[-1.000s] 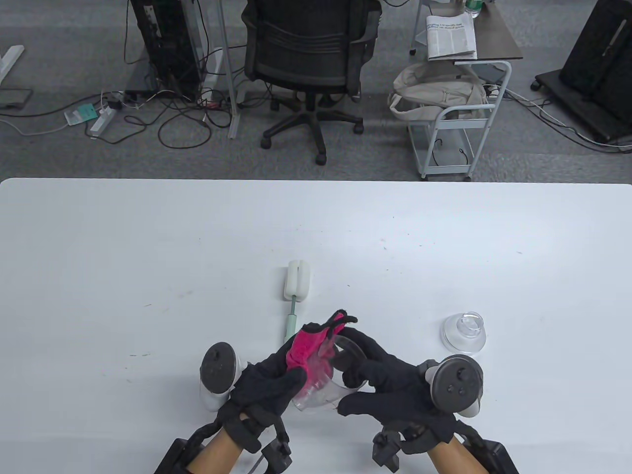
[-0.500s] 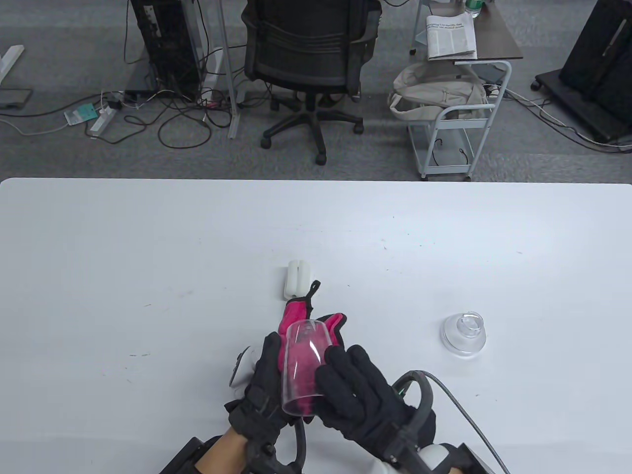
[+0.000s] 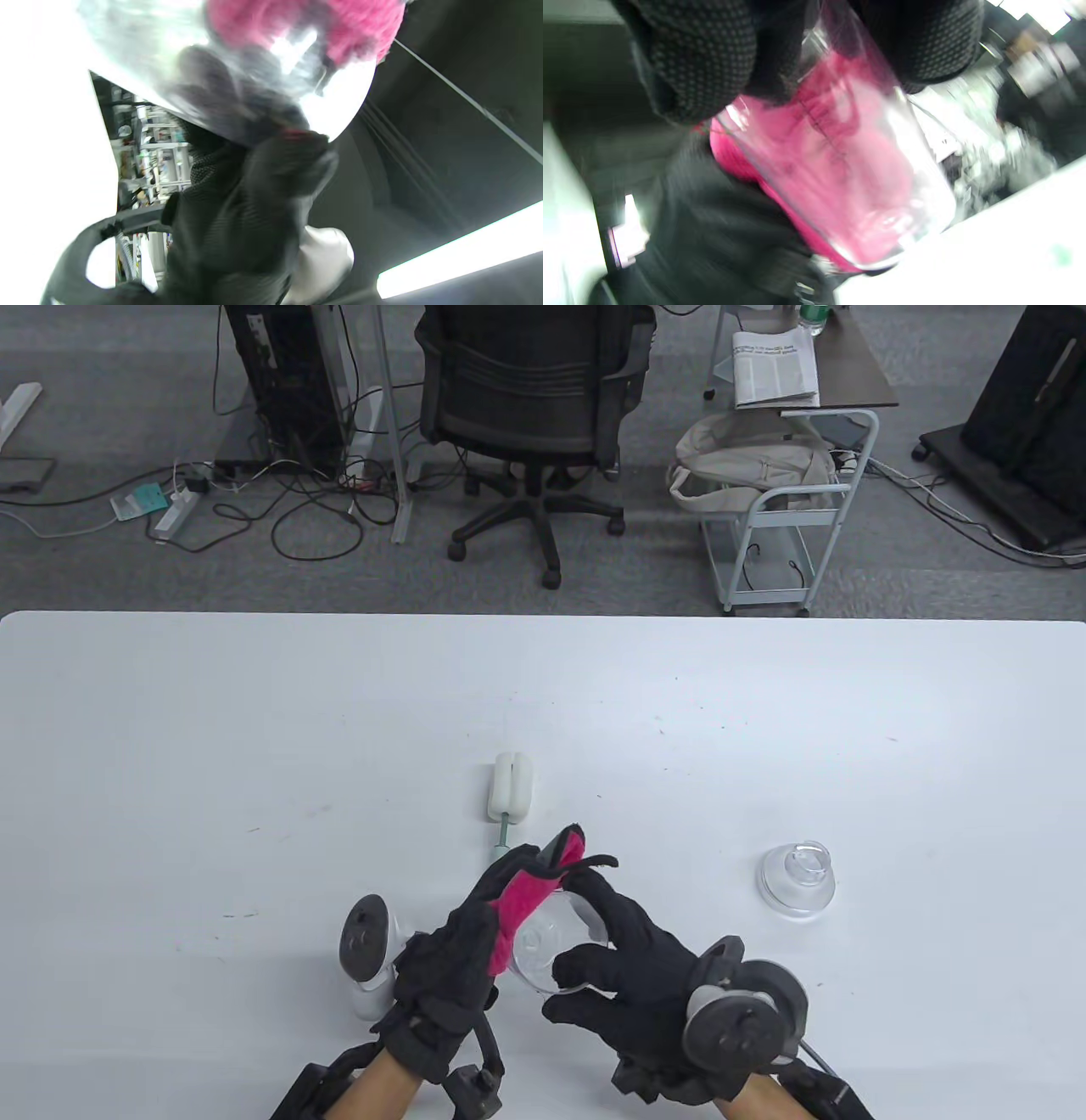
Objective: Brush the shaker cup with the cup brush
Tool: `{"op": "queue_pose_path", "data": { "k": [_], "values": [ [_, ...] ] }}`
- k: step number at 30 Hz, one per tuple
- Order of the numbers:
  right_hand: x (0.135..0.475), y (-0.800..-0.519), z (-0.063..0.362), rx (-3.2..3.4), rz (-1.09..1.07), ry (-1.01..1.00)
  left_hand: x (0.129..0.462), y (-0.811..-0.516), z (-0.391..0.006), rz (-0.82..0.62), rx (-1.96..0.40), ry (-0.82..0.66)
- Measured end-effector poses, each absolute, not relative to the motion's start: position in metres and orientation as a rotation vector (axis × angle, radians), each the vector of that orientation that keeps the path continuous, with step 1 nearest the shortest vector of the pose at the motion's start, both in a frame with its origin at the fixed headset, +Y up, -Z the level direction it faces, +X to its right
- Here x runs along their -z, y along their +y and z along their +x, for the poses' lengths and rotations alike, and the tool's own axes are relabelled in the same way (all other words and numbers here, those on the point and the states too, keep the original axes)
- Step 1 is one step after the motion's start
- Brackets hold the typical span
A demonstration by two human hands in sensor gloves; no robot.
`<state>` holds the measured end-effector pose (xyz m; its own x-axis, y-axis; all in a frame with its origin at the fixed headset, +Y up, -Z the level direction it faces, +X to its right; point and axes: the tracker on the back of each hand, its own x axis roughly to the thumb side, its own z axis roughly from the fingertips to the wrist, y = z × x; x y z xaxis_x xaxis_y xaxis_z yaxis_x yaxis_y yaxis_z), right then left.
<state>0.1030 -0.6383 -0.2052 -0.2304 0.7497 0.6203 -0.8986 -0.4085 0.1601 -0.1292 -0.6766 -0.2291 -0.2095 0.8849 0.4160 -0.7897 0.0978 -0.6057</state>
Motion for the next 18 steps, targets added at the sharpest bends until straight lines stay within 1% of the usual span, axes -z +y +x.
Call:
{"op": "queue_pose_path", "data": {
  "k": [2, 3, 4, 5, 7, 10, 12, 13, 14, 15, 16, 17, 18],
  "values": [
    [0.217, -0.648, 0.113, -1.742, 0.608, -0.184, 0.218, -0.666, -0.124, -0.010, -1.381, -0.899],
    [0.222, -0.655, 0.117, -1.672, 0.500, -0.149, 0.209, -0.661, -0.118, 0.107, -1.192, -0.865],
    [0.224, -0.659, 0.118, -1.619, 0.443, -0.116, 0.204, -0.658, -0.113, 0.194, -1.006, -0.890],
    [0.223, -0.666, 0.118, -1.558, 0.397, -0.055, 0.197, -0.656, -0.108, 0.322, -0.712, -0.848],
    [0.220, -0.672, 0.115, -1.500, 0.333, -0.017, 0.193, -0.653, -0.104, 0.469, -0.494, -0.798],
    [0.218, -0.675, 0.116, -1.388, 0.269, -0.019, 0.187, -0.656, -0.099, 0.491, -0.351, -0.762],
    [0.219, -0.677, 0.117, -1.319, 0.261, -0.001, 0.185, -0.661, -0.097, 0.553, -0.238, -0.695],
    [0.219, -0.680, 0.116, -1.266, 0.271, 0.048, 0.188, -0.662, -0.098, 0.591, -0.273, -0.675],
    [0.218, -0.682, 0.113, -1.227, 0.290, 0.093, 0.190, -0.663, -0.097, 0.562, -0.357, -0.696],
    [0.217, -0.685, 0.106, -1.203, 0.323, 0.193, 0.192, -0.664, -0.099, 0.522, -0.524, -0.723],
    [0.216, -0.687, 0.103, -1.203, 0.343, 0.241, 0.194, -0.663, -0.101, 0.490, -0.702, -0.743],
    [0.218, -0.692, 0.099, -1.208, 0.390, 0.274, 0.198, -0.662, -0.104, 0.417, -0.946, -0.757],
    [0.219, -0.694, 0.095, -1.202, 0.431, 0.294, 0.201, -0.664, -0.107, 0.354, -1.133, -0.770]
  ]
}}
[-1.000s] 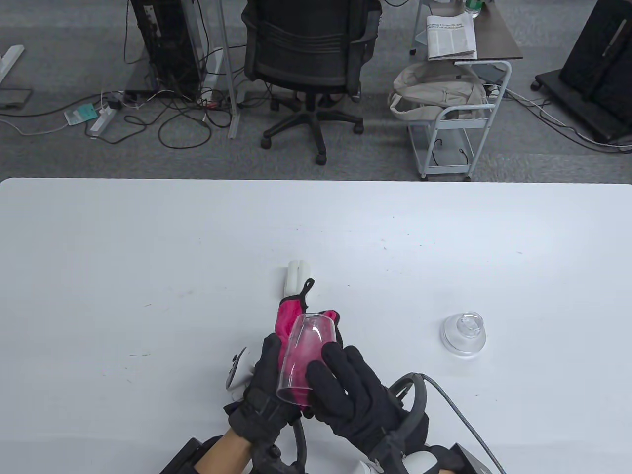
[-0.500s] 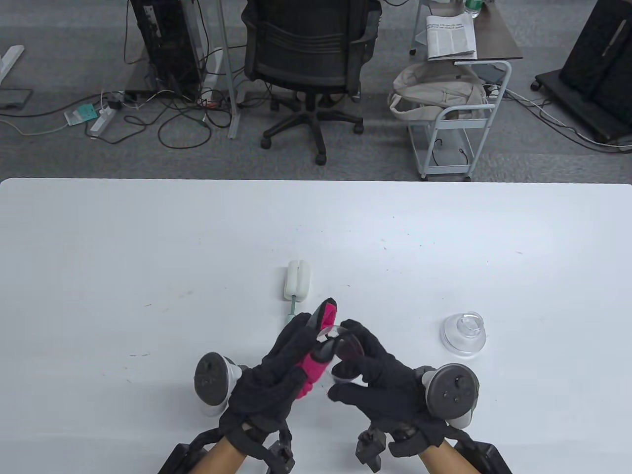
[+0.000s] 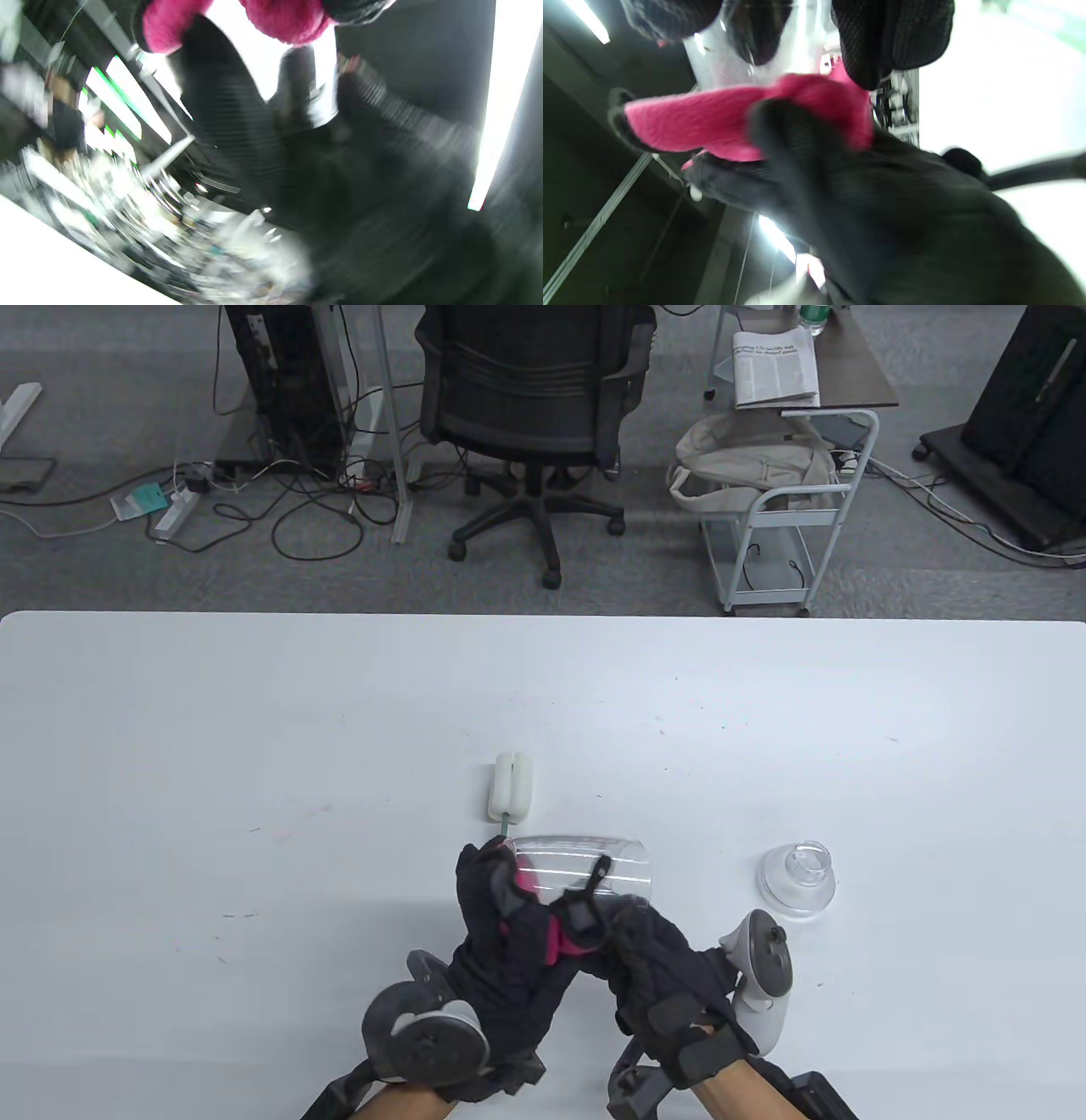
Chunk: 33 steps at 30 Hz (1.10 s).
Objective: Brush the shaker cup with the cup brush
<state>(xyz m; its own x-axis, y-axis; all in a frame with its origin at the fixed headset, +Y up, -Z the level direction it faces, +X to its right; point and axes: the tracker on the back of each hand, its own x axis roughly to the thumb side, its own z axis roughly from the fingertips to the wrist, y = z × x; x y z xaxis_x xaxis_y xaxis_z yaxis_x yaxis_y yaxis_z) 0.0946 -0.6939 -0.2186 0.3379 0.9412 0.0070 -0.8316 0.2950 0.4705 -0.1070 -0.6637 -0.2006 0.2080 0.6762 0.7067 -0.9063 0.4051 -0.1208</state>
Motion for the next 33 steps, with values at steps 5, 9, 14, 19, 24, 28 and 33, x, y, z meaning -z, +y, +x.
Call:
{"op": "queue_pose_path", "data": {
  "k": [5, 9, 14, 19, 24, 28, 33],
  "values": [
    [0.216, -0.697, 0.082, -1.225, 0.503, 0.348, 0.212, -0.679, -0.111, 0.042, -1.720, -0.790],
    [0.218, -0.695, 0.086, -1.332, 0.499, 0.250, 0.221, -0.689, -0.113, -0.114, -1.932, -0.818],
    [0.239, -0.681, 0.104, -1.331, 0.636, 0.401, 0.233, -0.679, -0.137, -0.251, -1.933, -0.824],
    [0.240, -0.668, 0.119, -1.634, 0.604, 0.194, 0.222, -0.653, -0.146, -0.009, -1.340, -0.774],
    [0.228, -0.667, 0.110, -1.919, 0.458, -0.160, 0.196, -0.659, -0.102, 0.211, -0.420, -0.829],
    [0.228, -0.668, 0.120, -1.830, 0.363, -0.225, 0.183, -0.666, -0.084, 0.276, -0.315, -0.834],
    [0.227, -0.673, 0.124, -1.553, 0.280, -0.034, 0.175, -0.658, -0.090, 0.587, -0.019, -0.757]
  ]
}}
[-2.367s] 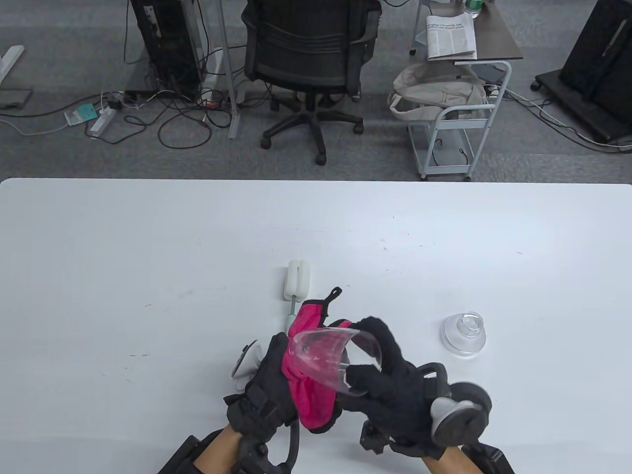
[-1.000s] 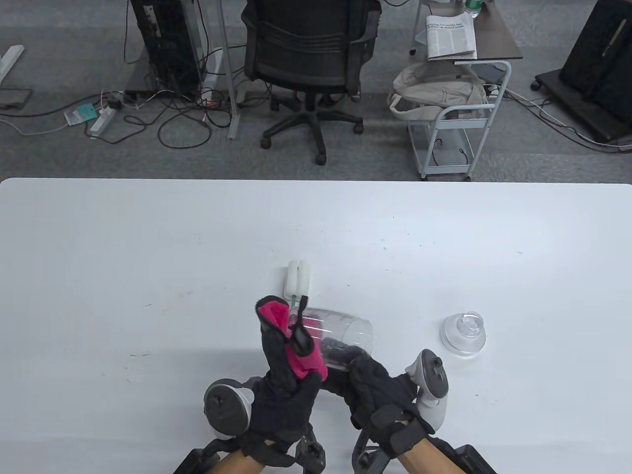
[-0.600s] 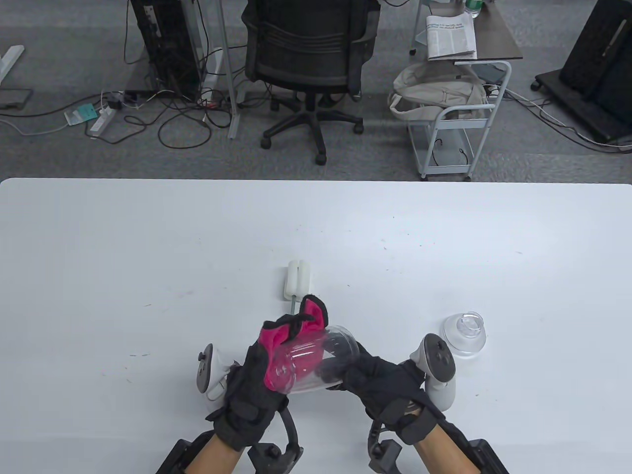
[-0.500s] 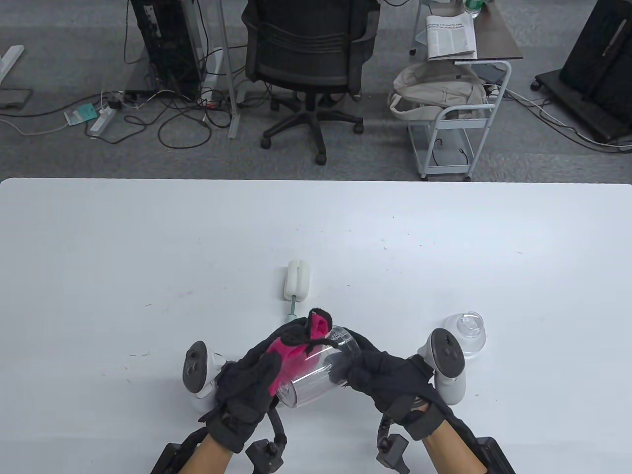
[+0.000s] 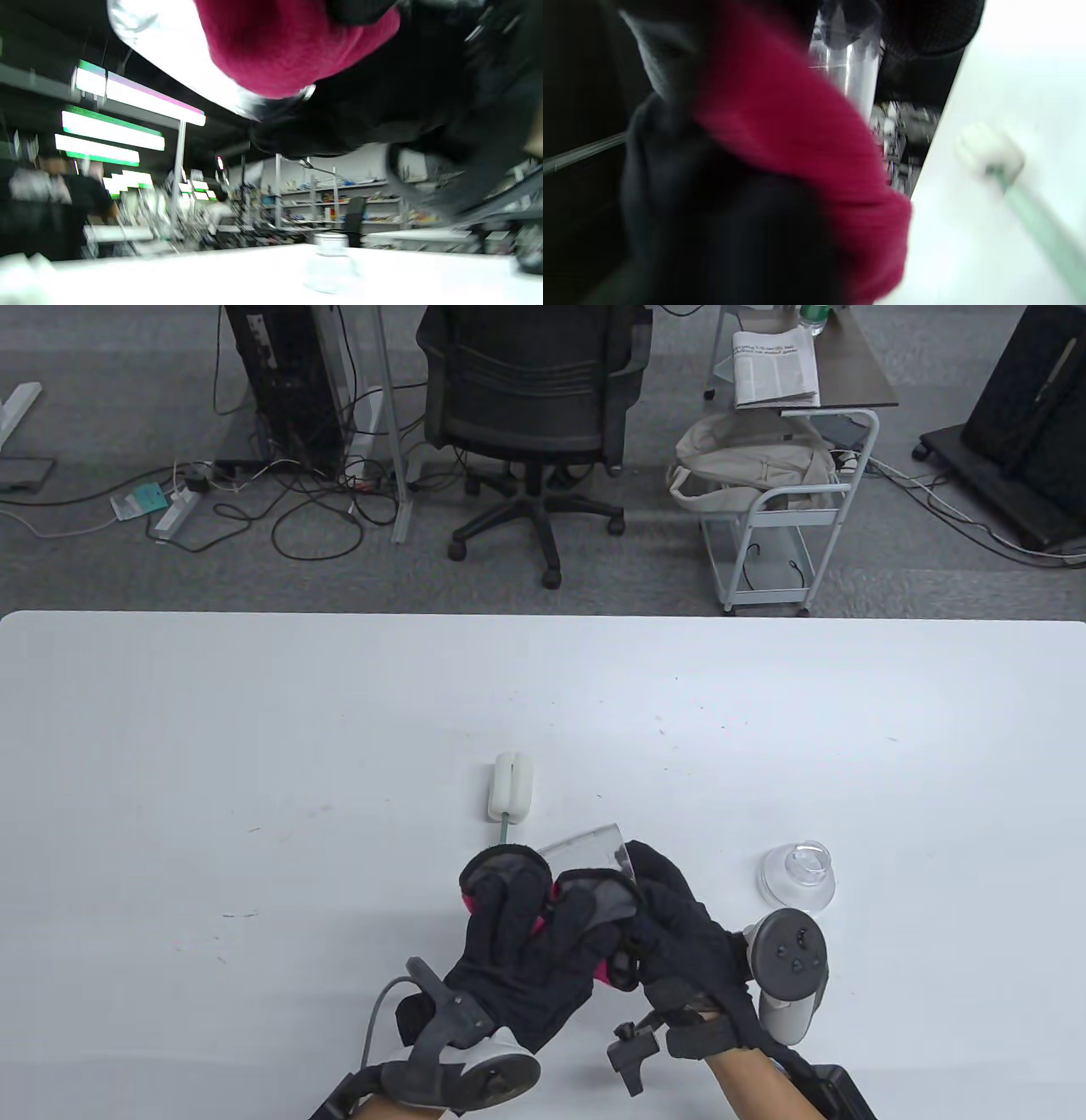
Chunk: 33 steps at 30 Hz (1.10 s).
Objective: Brush the shaker cup with the cup brush
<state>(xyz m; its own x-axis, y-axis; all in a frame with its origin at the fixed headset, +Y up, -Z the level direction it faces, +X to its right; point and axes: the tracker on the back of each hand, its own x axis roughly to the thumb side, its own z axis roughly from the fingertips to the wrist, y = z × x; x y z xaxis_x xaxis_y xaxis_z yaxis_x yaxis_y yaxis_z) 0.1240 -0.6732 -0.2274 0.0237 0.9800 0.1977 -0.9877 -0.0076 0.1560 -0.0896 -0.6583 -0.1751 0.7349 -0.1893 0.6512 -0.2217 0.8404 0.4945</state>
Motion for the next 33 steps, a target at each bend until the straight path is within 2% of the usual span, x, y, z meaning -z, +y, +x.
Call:
{"op": "queue_pose_path", "data": {
  "k": [3, 4, 8, 12, 15, 17, 19, 21, 22, 24, 27, 30, 33],
  "values": [
    [0.224, -0.681, 0.114, -1.427, 0.340, 0.211, 0.170, -0.653, -0.091, 0.700, 0.109, -0.709],
    [0.223, -0.680, 0.111, -1.420, 0.356, 0.226, 0.171, -0.651, -0.094, 0.692, 0.110, -0.689],
    [0.220, -0.677, 0.109, -1.563, 0.386, 0.085, 0.177, -0.652, -0.099, 0.638, 0.046, -0.698],
    [0.216, -0.684, 0.098, -1.662, 0.424, 0.084, 0.186, -0.652, -0.101, 0.498, -0.022, -0.697],
    [0.212, -0.677, 0.092, -1.943, 0.586, -0.155, 0.188, -0.656, -0.099, 0.458, -0.048, -0.726],
    [0.213, -0.674, 0.095, -1.930, 0.626, -0.182, 0.192, -0.656, -0.103, 0.409, -0.199, -0.743],
    [0.212, -0.668, 0.098, -1.886, 0.661, -0.197, 0.200, -0.657, -0.111, 0.328, -0.458, -0.783],
    [0.213, -0.659, 0.105, -1.851, 0.711, -0.257, 0.214, -0.663, -0.122, 0.153, -0.826, -0.829],
    [0.214, -0.658, 0.107, -1.825, 0.722, -0.261, 0.217, -0.665, -0.125, 0.101, -0.926, -0.847],
    [0.221, -0.656, 0.113, -1.699, 0.719, -0.166, 0.228, -0.673, -0.132, -0.127, -1.261, -0.886],
    [0.233, -0.658, 0.128, -1.469, 0.689, -0.038, 0.239, -0.680, -0.140, -0.326, -1.591, -0.941],
    [0.237, -0.654, 0.140, -1.294, 0.668, 0.001, 0.245, -0.685, -0.150, -0.267, -1.761, -0.822],
    [0.232, -0.652, 0.139, -1.253, 0.684, -0.004, 0.243, -0.688, -0.150, -0.145, -1.622, -0.638]
  ]
}}
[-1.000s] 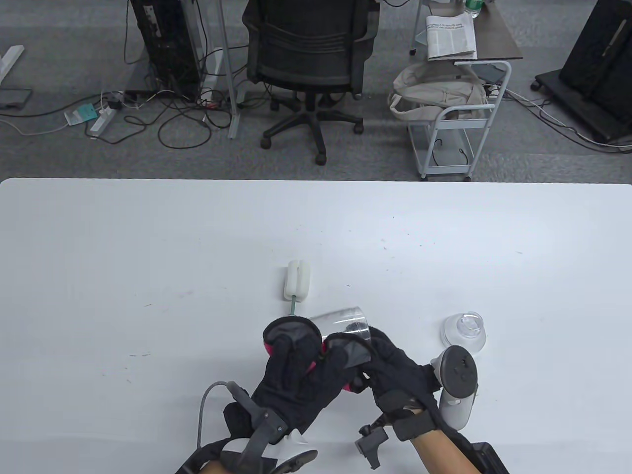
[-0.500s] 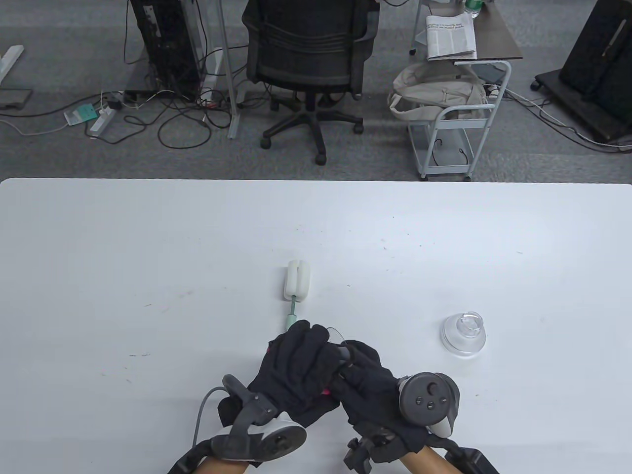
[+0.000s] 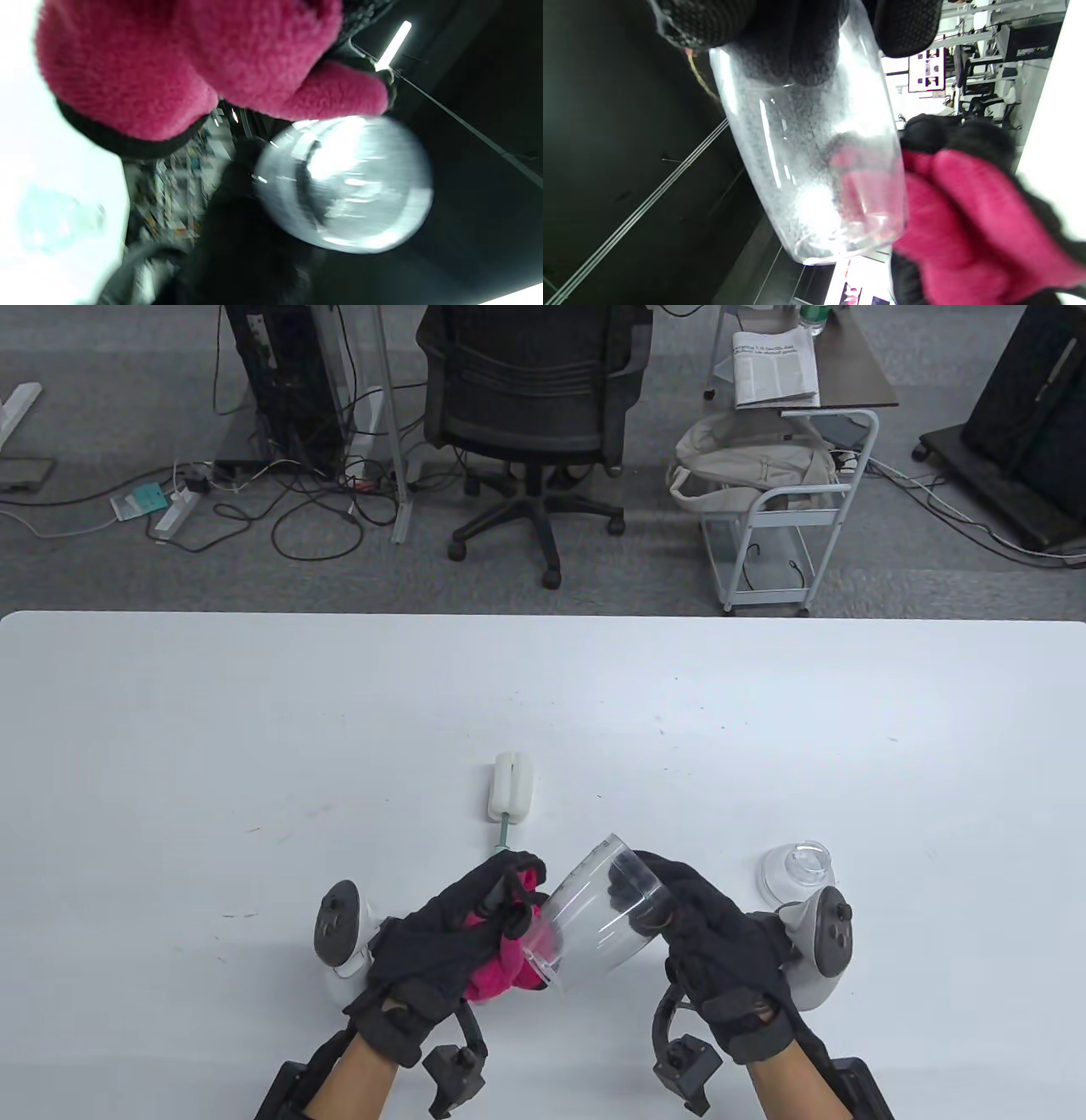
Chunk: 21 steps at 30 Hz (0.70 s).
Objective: Brush the shaker cup with the cup brush
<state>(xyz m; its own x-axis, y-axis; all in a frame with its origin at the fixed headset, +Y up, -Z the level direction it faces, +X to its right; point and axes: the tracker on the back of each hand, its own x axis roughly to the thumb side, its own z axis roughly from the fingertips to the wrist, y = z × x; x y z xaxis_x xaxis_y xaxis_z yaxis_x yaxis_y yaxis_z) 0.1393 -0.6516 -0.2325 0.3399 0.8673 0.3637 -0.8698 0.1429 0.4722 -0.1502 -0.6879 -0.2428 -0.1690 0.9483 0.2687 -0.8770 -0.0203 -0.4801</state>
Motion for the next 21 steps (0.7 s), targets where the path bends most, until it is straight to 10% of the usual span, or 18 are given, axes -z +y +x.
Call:
{"op": "queue_pose_path", "data": {
  "k": [3, 9, 15, 21],
  "values": [
    [0.225, -0.650, 0.131, -1.329, 0.702, -0.080, 0.240, -0.695, -0.141, -0.196, -1.614, -0.616],
    [0.214, -0.645, 0.135, -1.687, 0.770, -0.462, 0.236, -0.709, -0.127, -0.616, -2.313, -0.840],
    [0.203, -0.647, 0.113, -2.146, 0.852, -0.769, 0.225, -0.689, -0.125, -0.209, -1.799, -0.909],
    [0.215, -0.667, 0.101, -1.903, 0.710, -0.328, 0.207, -0.670, -0.116, 0.165, -0.815, -0.842]
  ]
}}
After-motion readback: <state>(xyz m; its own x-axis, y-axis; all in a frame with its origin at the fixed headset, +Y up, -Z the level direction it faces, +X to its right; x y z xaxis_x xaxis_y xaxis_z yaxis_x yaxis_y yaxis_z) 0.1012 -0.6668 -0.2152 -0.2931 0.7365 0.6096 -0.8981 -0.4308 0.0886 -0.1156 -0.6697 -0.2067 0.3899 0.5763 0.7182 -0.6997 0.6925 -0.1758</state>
